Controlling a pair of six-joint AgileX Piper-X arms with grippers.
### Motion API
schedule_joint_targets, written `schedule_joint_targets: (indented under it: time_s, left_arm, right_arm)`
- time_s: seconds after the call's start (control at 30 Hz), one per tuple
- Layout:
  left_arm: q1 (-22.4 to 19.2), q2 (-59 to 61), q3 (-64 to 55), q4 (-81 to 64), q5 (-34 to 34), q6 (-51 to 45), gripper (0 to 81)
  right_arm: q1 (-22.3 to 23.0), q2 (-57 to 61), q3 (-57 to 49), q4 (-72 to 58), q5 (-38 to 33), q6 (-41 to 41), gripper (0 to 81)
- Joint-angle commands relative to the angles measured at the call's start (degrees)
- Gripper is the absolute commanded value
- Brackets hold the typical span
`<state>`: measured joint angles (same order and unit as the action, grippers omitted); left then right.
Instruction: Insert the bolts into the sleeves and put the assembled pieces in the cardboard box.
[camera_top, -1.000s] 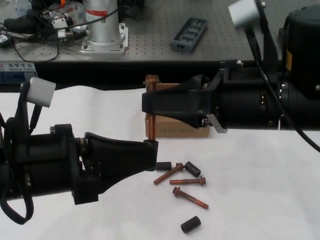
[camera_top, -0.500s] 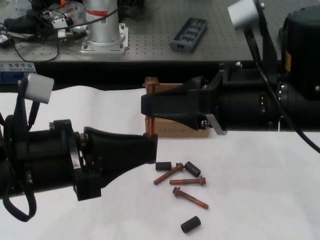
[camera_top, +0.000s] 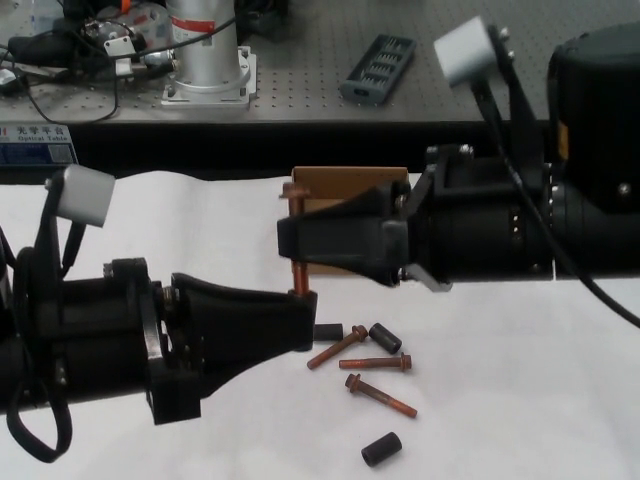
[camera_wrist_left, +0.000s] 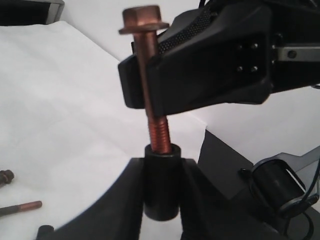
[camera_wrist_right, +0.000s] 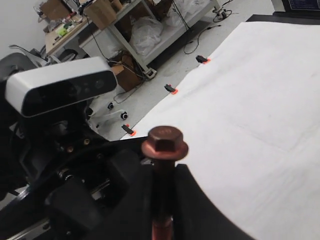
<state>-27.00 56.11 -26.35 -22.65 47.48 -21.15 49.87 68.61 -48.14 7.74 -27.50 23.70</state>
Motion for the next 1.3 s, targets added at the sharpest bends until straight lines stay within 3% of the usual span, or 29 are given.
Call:
schedule_joint_targets:
  time_s: [0.0,0.23,0.5,1.07,1.13,1.27]
  left_arm:
    - [0.03,-0.53,-1.28,-4.45,-1.74,2.21,0.6]
    - [0.03,-0.53,-1.28,-4.56,-1.95,2.39,0.6]
    - [0.03,-0.53,-1.28,-6.36,-5.27,2.39,0.6]
    - [0.03,-0.53,-1.28,-8.61,-8.31,2.39,0.6]
    - [0.03,-0.53,-1.28,-9.33,-8.2,2.39,0.6]
    - [0.03,-0.53,-1.28,-9.65,-8.2,2.39,0.6]
  right_arm:
    - [1.02,0.07,0.56,4.95,-3.65,-0.68,1.8]
    - [1.64,-2.29,0.56,4.78,3.34,-1.91,1.8]
    - [1.64,-3.12,0.56,4.78,6.15,-1.44,1.8]
    - [1.64,-3.12,0.56,8.33,3.0,-3.34,1.0]
    - [1.64,-3.12,0.56,8.18,1.87,-4.44,9.9]
    - [1.64,-3.12,0.56,8.18,4.3,-3.24,46.1]
